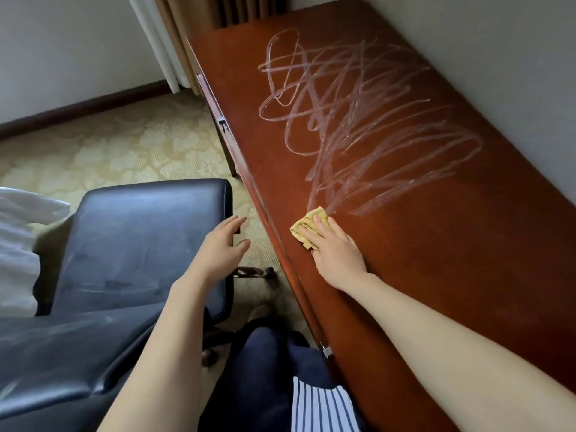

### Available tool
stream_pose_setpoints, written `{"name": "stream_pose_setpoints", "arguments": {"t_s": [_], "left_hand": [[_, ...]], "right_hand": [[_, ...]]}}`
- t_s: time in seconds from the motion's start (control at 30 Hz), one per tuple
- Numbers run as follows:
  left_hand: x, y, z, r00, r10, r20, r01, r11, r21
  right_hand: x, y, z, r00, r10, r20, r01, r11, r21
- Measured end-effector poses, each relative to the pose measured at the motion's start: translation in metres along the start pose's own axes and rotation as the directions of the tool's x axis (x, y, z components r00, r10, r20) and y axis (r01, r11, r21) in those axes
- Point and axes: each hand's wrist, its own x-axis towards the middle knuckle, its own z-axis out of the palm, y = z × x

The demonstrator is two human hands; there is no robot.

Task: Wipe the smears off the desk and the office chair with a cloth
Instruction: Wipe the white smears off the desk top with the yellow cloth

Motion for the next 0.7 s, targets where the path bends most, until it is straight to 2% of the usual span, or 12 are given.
{"name": "stream_pose_setpoints", "arguments": {"t_s": [0.1,0.27,0.33,0.47,0.53,0.63,0.7], "left_hand": [[-0.015,-0.017,-0.008,1.0,-0.027,0.01,0.027,1.0,0.016],[-0.03,-0.04,-0.028,0.984,-0.177,0.035,0.179,0.982,-0.066],[-0.024,-0.031,-0.03,0.989,-0.143,0.034,0.144,0.989,-0.027],[0.008,0.013,-0.014,0.997,0.015,0.078,-0.015,1.0,-0.001],[0.021,0.032,-0.003,0.994,0.083,0.075,-0.085,0.996,0.025],[0.045,0.048,0.012,0.986,0.127,0.104,-0.139,0.983,0.121],[0.064,0.052,0.019,0.983,0.141,0.114,-0.16,0.97,0.185]], "right_hand": [[0.0,0.001,-0.002,1.0,0.002,0.01,-0.002,1.0,-0.002],[-0.003,-0.004,0.0,1.0,0.018,-0.006,-0.018,1.0,0.005],[-0.003,-0.006,-0.001,1.0,0.016,-0.005,-0.016,1.0,0.016],[-0.005,-0.003,-0.002,1.0,0.022,-0.004,-0.021,1.0,0.022],[-0.007,-0.003,-0.002,0.999,0.006,-0.047,-0.007,1.0,-0.02],[-0.008,-0.002,0.0,0.994,-0.007,-0.109,-0.004,0.995,-0.1],[-0.007,-0.004,0.005,0.994,-0.023,-0.106,0.016,0.998,-0.067]]}}
